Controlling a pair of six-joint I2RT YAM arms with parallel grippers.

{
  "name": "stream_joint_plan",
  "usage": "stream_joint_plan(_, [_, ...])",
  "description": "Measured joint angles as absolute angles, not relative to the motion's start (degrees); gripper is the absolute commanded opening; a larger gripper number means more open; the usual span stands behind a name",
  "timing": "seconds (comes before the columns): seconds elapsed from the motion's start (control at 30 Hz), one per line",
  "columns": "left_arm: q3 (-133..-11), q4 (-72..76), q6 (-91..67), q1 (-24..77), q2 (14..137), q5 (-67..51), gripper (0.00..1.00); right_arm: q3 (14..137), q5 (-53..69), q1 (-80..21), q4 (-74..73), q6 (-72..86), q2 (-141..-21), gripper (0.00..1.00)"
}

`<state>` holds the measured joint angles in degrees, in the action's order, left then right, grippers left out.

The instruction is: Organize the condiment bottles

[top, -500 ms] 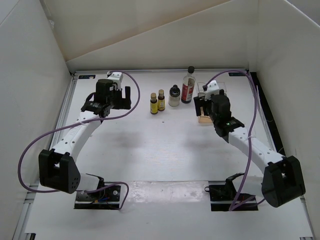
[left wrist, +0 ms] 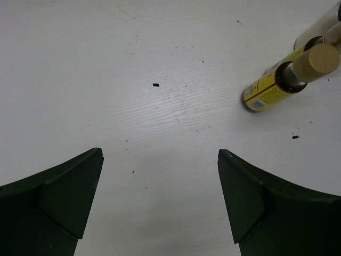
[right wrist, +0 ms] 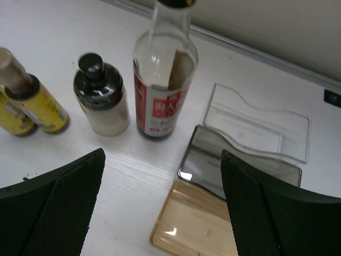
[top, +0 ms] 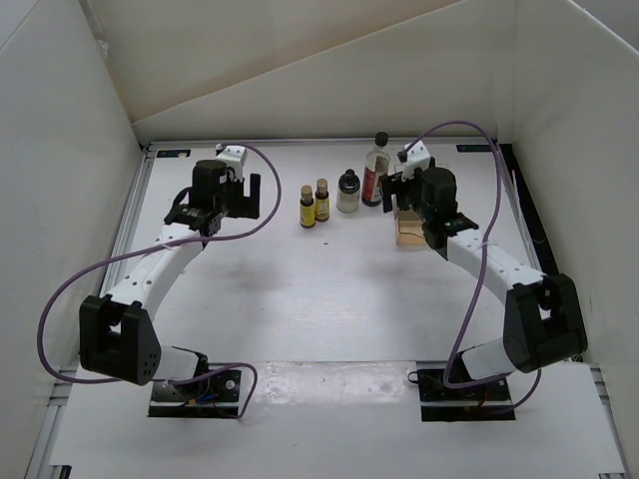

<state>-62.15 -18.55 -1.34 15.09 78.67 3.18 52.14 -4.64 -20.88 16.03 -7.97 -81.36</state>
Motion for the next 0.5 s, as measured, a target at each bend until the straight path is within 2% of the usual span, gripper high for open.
stream_joint_plan(0.5, [-63.6, -16.1, 1.2, 15.1, 82.4, 4.6, 1.0, 58.3, 18.7, -11.5, 32.0, 1.7, -91.1, 0.9])
